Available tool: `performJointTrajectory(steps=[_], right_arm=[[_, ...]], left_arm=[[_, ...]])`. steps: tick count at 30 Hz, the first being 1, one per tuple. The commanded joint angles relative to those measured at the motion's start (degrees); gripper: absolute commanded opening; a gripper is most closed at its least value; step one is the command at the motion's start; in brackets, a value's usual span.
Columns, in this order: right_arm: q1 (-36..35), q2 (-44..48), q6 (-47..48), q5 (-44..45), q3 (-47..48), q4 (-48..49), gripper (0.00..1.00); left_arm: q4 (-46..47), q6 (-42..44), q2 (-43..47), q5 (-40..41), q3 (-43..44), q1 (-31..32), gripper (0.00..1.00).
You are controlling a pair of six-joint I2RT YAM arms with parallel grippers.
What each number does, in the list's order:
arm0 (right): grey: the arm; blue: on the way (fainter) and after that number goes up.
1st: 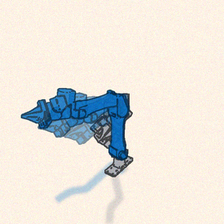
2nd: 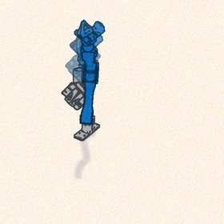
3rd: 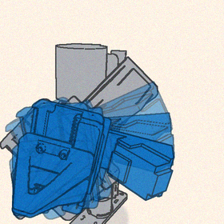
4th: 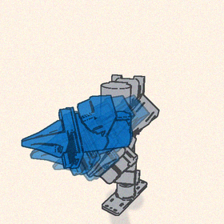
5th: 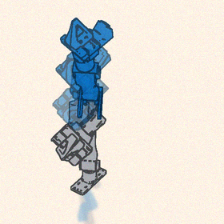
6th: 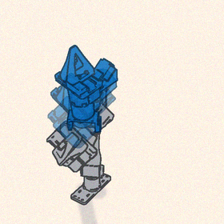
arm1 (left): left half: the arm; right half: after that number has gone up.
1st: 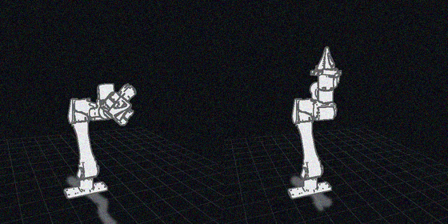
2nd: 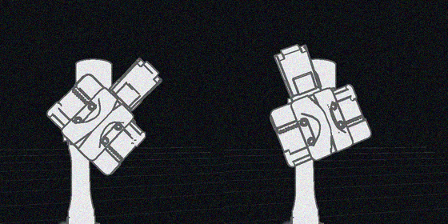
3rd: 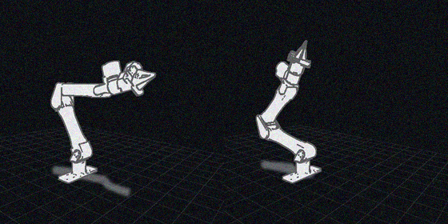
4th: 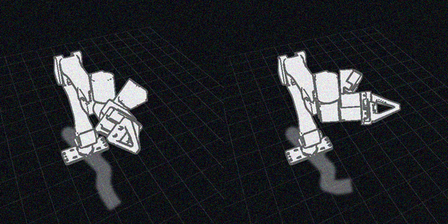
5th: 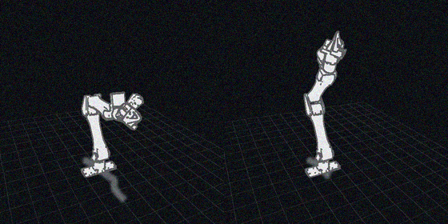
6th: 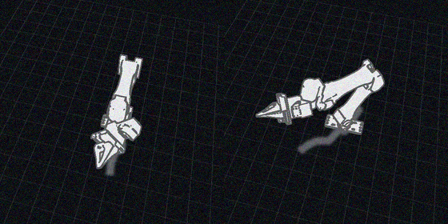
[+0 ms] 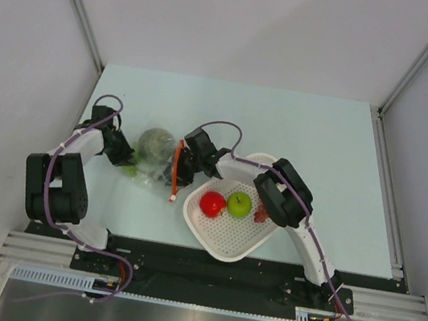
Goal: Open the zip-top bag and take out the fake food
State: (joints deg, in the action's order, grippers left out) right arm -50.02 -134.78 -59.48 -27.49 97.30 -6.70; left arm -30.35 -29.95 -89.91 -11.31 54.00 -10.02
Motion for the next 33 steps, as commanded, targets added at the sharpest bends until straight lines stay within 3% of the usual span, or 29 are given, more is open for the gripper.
performJointTrajectory(steps=[1,7,11,17,22,25,28,33], right_arm=[[-0.4,4.3,0.7,-1.4,0.4,2.4,0.42],[-0.9,4.0,0.8,-1.4,0.3,4.2,0.51],[-1.0,3.1,0.9,-2.7,1.5,4.5,0.5],[-1.9,1.5,-1.2,-4.7,1.8,8.0,0.35],[-1.7,-0.1,-2.3,-5.8,2.6,8.0,0.31],[-1.3,0.0,-2.9,-6.8,3.2,7.4,0.21],[-1.0,1.3,-3.0,-7.2,3.0,7.1,0.0],[-0.9,5.3,1.1,-5.3,5.5,-4.1,0.0]], left_arm=[[-0.5,0.2,0.6,-0.1,-0.7,0.4,0.08],[-0.3,0.1,0.8,0.0,-1.1,0.4,0.08],[-0.2,0.1,0.8,0.0,-1.1,0.4,0.08],[-0.2,0.0,0.9,0.0,-1.1,0.4,0.08],[-0.2,-0.2,1.0,0.1,-0.9,0.4,0.07],[-0.3,0.2,1.1,0.3,-1.0,0.4,0.07],[-0.1,0.5,1.1,0.8,-1.3,0.3,0.07],[-0.4,0.7,-0.7,1.8,-0.4,-0.1,0.05]])
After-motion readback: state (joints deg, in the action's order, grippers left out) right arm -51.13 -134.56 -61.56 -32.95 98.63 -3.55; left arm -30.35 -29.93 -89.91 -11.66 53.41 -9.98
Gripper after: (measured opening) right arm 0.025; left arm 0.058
